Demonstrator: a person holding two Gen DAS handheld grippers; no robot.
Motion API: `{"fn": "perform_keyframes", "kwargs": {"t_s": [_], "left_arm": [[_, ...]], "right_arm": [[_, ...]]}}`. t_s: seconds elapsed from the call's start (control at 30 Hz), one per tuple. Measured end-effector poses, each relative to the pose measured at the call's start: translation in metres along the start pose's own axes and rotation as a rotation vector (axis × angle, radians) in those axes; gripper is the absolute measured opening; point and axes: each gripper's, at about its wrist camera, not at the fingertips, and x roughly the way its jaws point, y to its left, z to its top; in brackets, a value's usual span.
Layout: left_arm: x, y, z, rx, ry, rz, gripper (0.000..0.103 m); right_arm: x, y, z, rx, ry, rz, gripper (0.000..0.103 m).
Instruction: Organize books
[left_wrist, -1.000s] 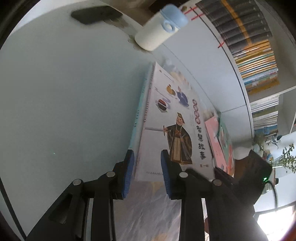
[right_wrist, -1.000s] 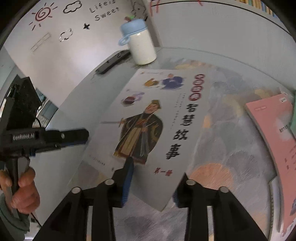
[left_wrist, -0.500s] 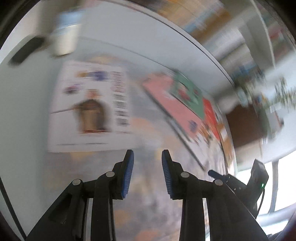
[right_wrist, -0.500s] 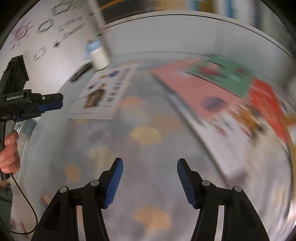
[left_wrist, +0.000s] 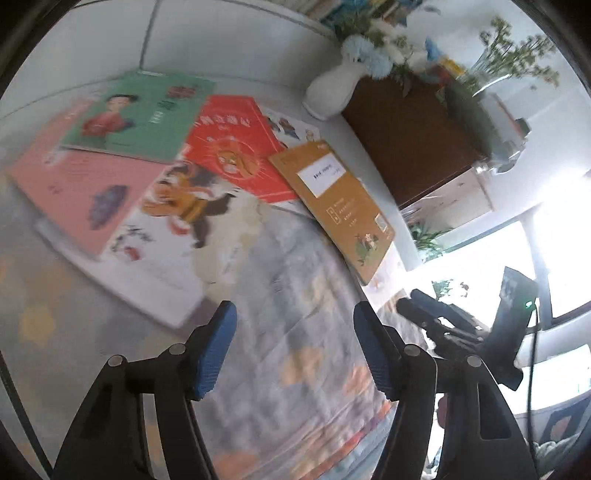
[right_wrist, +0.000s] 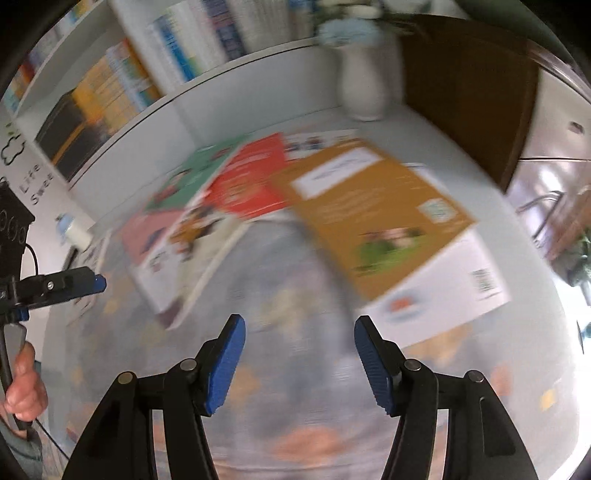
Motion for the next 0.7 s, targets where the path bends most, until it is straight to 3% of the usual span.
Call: {"fn": "perform_keyframes", "kwargs": {"t_s": [0.13, 0.23, 0.43, 0.57, 0.7], "left_arm": [[0.014, 0.007, -0.002, -0.1, -0.009, 0.04, 0.064], [0.002, 0.033, -0.01, -0.206, -0.04, 0.082, 0.064], [-0.052, 0.085, 0.004, -0.308, -0.15, 0.181, 0.064], [-0.066, 0.128, 0.046, -0.298, -0.187, 0.244, 0.064], [-0.056, 0.175, 0.095, -0.305, -0.188, 0.284, 0.064]], "right_arm": [[0.004, -0.036, 0.014, 0.014, 0.04, 0.047, 0.06], [0.02, -0.027, 0.024, -0.037, 0.072, 0.105, 0.06], [0.062, 0.046, 0.069, -0.219, 0.091, 0.246, 0.06], [0.093, 0.096, 0.106, -0.261, 0.062, 0.256, 0.06], [0.131, 0.131, 0.14, -0.201, 0.076, 0.276, 0.061]]}}
